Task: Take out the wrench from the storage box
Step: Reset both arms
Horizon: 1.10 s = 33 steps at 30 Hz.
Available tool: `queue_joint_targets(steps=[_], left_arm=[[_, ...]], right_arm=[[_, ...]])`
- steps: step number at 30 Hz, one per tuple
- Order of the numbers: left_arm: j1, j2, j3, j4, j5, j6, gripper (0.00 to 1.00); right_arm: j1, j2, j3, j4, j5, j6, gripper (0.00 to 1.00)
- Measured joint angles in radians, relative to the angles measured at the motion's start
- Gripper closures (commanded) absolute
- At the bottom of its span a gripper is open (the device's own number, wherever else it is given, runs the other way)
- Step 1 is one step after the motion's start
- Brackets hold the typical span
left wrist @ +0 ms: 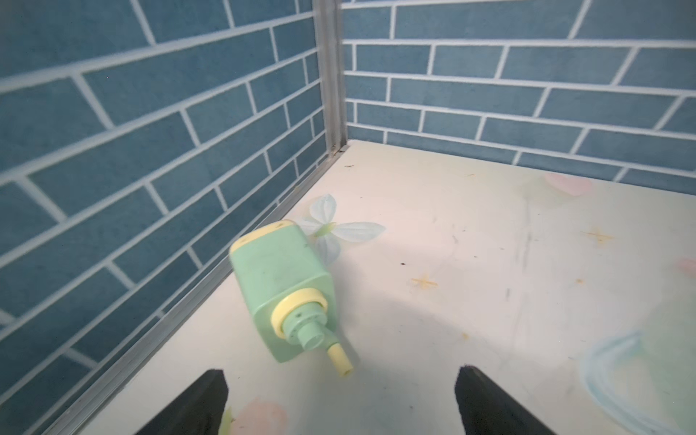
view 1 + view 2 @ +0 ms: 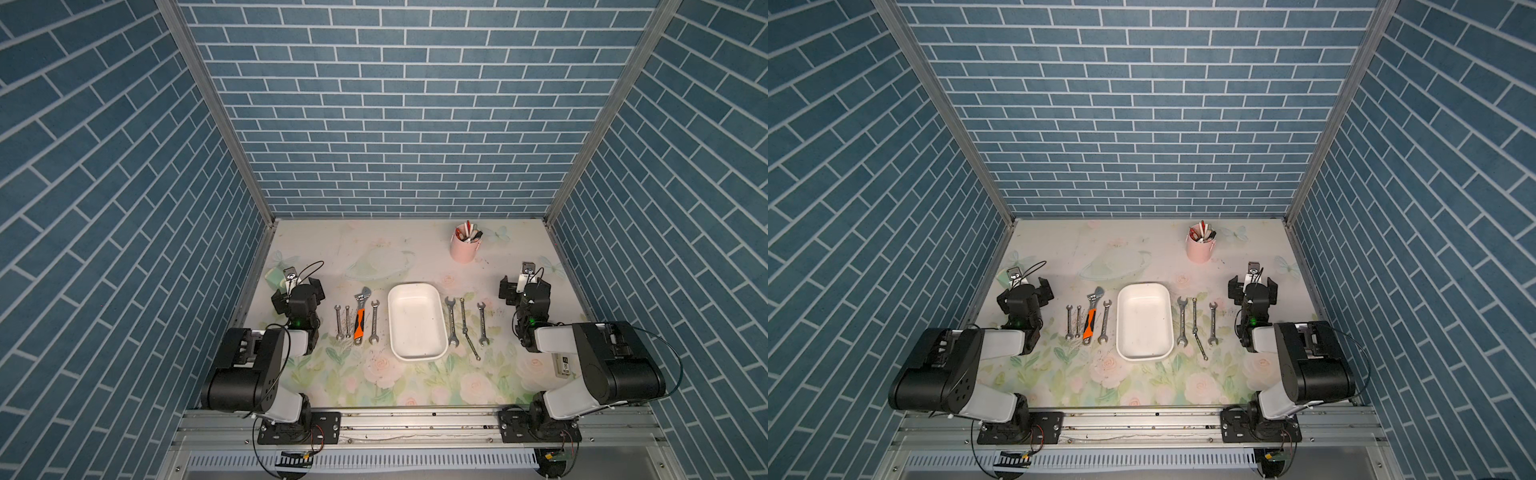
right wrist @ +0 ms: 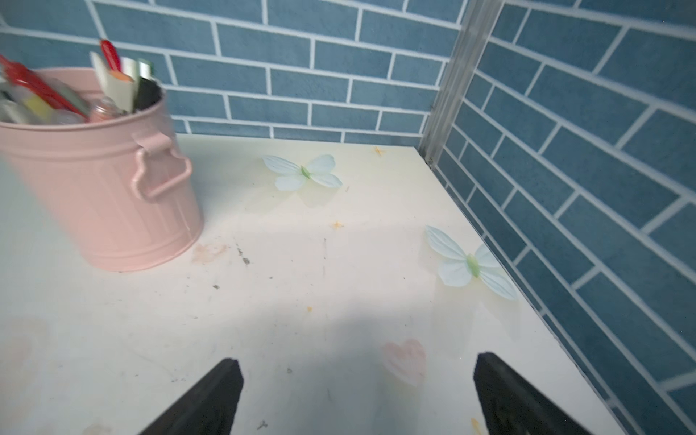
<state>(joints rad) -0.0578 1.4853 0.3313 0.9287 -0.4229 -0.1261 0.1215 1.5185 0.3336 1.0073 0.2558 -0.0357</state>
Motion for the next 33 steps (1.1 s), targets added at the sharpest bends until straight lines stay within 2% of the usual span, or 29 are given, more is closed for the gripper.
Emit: queue_joint_targets(steps=[10,19,33], left_arm=[[-0.003,0.004,-0.149,0.309,0.178,0.079,0.0],[0.0,0.03,-0.131,0.327,0.256,0.1,0.0],[0.0,0.03,-0.13,0.326,0.271,0.101,0.0]], right_arm=[[-0.05,-0.001,-0.09,0.167,-0.131,0.002,0.0],[-0.057,0.004,-0.112,0.23,-0.178,0.001,0.0],[-0.057,0.004,-0.112,0.242,-0.189,0.001,0.0]])
